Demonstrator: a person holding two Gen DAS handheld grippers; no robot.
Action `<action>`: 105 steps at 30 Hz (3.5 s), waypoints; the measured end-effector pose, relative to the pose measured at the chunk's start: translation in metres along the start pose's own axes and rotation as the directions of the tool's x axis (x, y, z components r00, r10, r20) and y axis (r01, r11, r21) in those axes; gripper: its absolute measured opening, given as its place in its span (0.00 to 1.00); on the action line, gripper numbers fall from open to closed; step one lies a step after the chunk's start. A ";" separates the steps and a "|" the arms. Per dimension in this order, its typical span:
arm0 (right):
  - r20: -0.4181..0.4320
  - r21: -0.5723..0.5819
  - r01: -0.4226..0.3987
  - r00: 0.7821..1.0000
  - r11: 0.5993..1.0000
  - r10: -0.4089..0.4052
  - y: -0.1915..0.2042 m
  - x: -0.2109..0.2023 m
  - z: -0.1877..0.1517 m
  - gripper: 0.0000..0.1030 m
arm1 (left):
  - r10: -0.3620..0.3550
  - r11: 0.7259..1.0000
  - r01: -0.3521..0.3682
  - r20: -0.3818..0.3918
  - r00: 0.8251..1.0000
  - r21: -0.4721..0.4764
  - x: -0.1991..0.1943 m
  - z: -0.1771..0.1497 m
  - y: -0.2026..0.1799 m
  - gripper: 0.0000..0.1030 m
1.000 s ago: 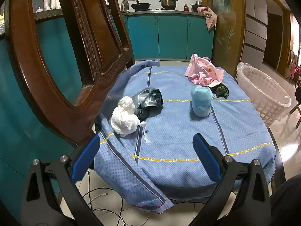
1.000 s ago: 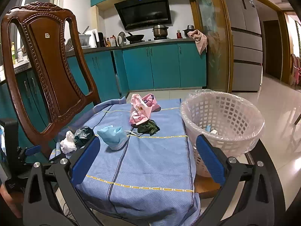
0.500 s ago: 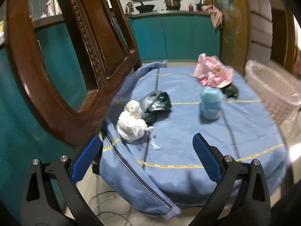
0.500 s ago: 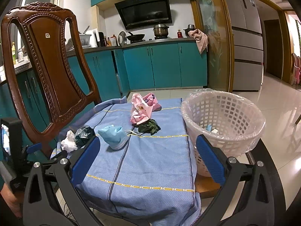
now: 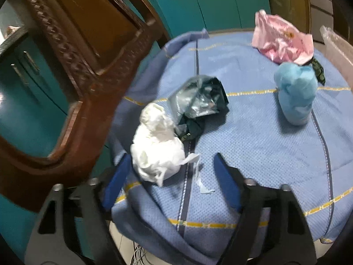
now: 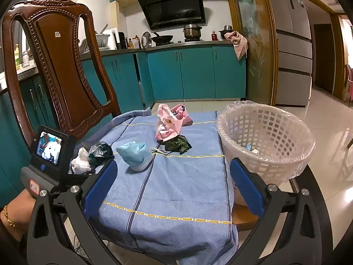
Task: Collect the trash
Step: 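Grasp the white tissue with the left gripper while the right gripper grasps the green cloth, then carry the green cloth with the right gripper into the basket and release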
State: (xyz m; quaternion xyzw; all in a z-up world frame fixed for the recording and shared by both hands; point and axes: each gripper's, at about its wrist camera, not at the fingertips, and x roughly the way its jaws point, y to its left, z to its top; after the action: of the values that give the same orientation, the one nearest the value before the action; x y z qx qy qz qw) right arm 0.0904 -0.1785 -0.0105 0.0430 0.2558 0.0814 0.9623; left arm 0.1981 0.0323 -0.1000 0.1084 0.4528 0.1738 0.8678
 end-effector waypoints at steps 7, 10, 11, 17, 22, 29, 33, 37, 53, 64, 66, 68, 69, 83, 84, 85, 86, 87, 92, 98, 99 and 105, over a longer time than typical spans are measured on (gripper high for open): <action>-0.049 -0.061 0.009 0.999 0.998 -0.012 0.005 0.022 0.005 0.96 | -0.175 0.985 0.173 0.116 0.978 0.022 -0.036 -0.010 0.011 0.28; -0.136 -0.045 -0.019 0.991 0.999 0.013 0.000 0.052 0.012 0.96 | -0.323 0.945 0.327 0.255 0.911 0.032 -0.074 -0.020 0.023 0.28; -0.156 -0.031 -0.026 0.987 0.999 0.021 -0.002 0.062 0.015 0.97 | -0.356 0.930 0.366 0.307 0.882 0.028 -0.086 -0.023 0.028 0.28; -0.271 -0.083 -0.010 0.963 0.996 -0.013 -0.005 0.140 0.030 0.88 | -0.462 0.851 0.524 0.507 0.728 0.022 -0.129 -0.036 0.047 0.27; -0.356 -0.102 -0.015 0.934 0.995 -0.022 -0.008 0.199 0.034 0.69 | -0.475 0.845 0.532 0.527 0.705 0.051 -0.131 -0.038 0.039 0.27; -0.433 -0.115 -0.061 0.901 0.992 0.006 -0.007 0.249 0.031 0.46 | -0.474 0.851 0.524 0.483 0.736 0.038 -0.113 -0.028 0.040 0.28; -0.435 -0.121 -0.104 0.900 0.987 0.041 -0.002 0.243 0.029 0.17 | -0.460 0.856 0.517 0.475 0.750 0.013 -0.107 -0.024 0.042 0.28; -0.418 -0.127 -0.136 0.906 0.983 0.071 0.001 0.208 0.033 0.14 | -0.457 0.854 0.521 0.466 0.758 -0.009 -0.110 -0.024 0.047 0.28; -0.135 0.045 -0.147 0.979 0.988 0.152 -0.019 0.025 0.010 0.14 | -0.467 0.867 0.497 0.394 0.792 0.028 -0.117 -0.032 0.034 0.28; -0.156 0.040 -0.150 0.976 0.988 0.154 -0.018 0.033 0.008 0.14 | -0.458 0.872 0.489 0.378 0.804 0.016 -0.115 -0.033 0.034 0.29; -0.159 0.041 -0.151 0.975 0.988 0.156 -0.019 0.035 0.008 0.14 | -0.461 0.872 0.489 0.376 0.804 0.022 -0.115 -0.033 0.033 0.29; -0.162 0.039 -0.152 0.974 0.988 0.156 -0.018 0.034 0.007 0.14 | -0.459 0.874 0.485 0.376 0.805 0.030 -0.116 -0.033 0.032 0.29; -0.162 0.038 -0.153 0.974 0.988 0.157 -0.018 0.034 0.008 0.14 | -0.459 0.874 0.484 0.377 0.805 0.031 -0.116 -0.033 0.032 0.29; -0.172 0.033 -0.159 0.972 0.987 0.163 -0.016 0.036 0.007 0.14 | -0.460 0.874 0.485 0.372 0.806 0.028 -0.117 -0.033 0.031 0.29; -0.173 0.033 -0.160 0.971 0.987 0.163 -0.016 0.036 0.006 0.14 | -0.460 0.874 0.486 0.371 0.806 0.028 -0.117 -0.033 0.031 0.29; -0.173 0.033 -0.161 0.971 0.986 0.164 -0.015 0.036 0.006 0.14 | -0.460 0.874 0.486 0.371 0.807 0.028 -0.116 -0.033 0.031 0.29; -0.173 0.032 -0.161 0.971 0.986 0.164 -0.015 0.037 0.006 0.14 | -0.461 0.874 0.486 0.371 0.806 0.029 -0.116 -0.033 0.031 0.29; -0.174 0.032 -0.162 0.971 0.986 0.165 -0.016 0.037 0.007 0.14 | -0.461 0.874 0.486 0.370 0.806 0.029 -0.117 -0.033 0.031 0.29; -0.172 0.033 -0.161 0.971 0.986 0.164 -0.016 0.037 0.007 0.14 | -0.459 0.875 0.482 0.370 0.808 0.032 -0.117 -0.034 0.030 0.29; 0.015 0.117 -0.023 1.000 0.993 0.022 -0.062 0.028 0.044 0.14 | -0.461 0.874 0.485 0.369 0.807 0.031 -0.117 -0.034 0.029 0.29; 0.039 0.149 0.003 0.999 0.989 -0.009 -0.076 0.031 0.052 0.15 | -0.461 0.874 0.484 0.369 0.807 0.034 -0.117 -0.034 0.029 0.29; -0.061 0.319 0.146 0.989 0.936 -0.134 -0.164 0.101 0.050 0.64 | -0.463 0.876 0.479 0.367 0.807 0.053 -0.118 -0.033 0.024 0.30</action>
State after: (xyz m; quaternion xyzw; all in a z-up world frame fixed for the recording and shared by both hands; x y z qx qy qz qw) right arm 0.2242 -0.3238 -0.0364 0.1800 0.2863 -0.0293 0.9406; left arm 0.1034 0.0081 -0.0225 0.0053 0.2906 -0.0606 0.9549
